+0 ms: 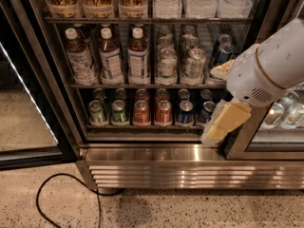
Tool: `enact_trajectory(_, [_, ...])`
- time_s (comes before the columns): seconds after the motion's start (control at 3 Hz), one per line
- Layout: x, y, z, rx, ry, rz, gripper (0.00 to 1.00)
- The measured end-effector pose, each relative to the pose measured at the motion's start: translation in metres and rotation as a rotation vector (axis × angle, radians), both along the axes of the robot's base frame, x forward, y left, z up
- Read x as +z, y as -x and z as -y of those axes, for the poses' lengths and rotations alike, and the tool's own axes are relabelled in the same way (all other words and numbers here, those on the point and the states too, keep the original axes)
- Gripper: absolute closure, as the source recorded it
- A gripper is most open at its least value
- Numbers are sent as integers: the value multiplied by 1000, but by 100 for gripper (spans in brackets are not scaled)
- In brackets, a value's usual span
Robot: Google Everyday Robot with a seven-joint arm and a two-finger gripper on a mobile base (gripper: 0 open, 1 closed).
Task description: Pick orange can from top shelf of fridge
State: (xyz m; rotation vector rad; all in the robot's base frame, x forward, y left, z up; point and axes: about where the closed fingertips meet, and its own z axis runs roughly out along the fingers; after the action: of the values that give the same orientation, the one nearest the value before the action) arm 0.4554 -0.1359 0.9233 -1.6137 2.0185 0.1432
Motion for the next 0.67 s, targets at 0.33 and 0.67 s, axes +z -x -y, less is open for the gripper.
enact_trajectory(0.33, [-3, -13, -30, -30, -60, 57, 0])
enact_trajectory(0.67, [-3, -21, -57, -99, -114, 106, 0])
